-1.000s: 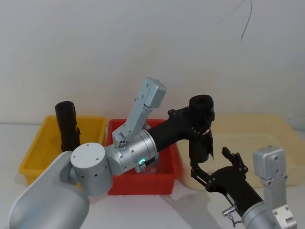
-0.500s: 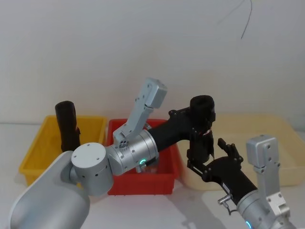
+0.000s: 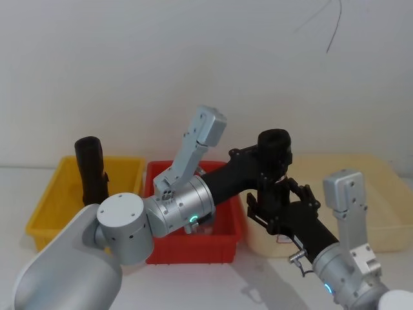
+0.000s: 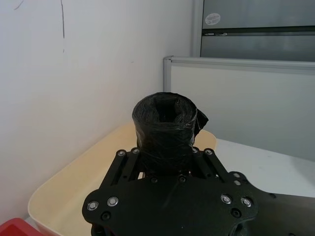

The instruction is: Pick up the garbage bag with the one hand and transfer it to the other hand.

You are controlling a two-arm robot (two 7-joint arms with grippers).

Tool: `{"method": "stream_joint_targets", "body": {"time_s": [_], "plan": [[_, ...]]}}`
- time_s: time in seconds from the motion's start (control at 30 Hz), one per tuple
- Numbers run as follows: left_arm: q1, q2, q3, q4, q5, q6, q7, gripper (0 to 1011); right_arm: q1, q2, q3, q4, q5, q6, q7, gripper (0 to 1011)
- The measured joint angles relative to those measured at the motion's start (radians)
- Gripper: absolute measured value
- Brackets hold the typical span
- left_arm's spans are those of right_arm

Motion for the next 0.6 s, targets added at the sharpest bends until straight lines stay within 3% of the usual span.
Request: {"method": "stream_joint_targets", "body": {"time_s": [0.33, 0.6], "plan": [[0.0, 0.0, 0.0, 0.001, 0.0, 0.0, 0.0, 355, 0.043, -0.022, -0.003, 0.042, -0.007, 0.043, 0.004, 997], [0.0, 0.0, 0.0, 0.001, 0.0, 0.0, 0.0, 355, 0.075, -0.043, -0.002, 0.071, -0.012, 0.097, -0.004, 823]]}}
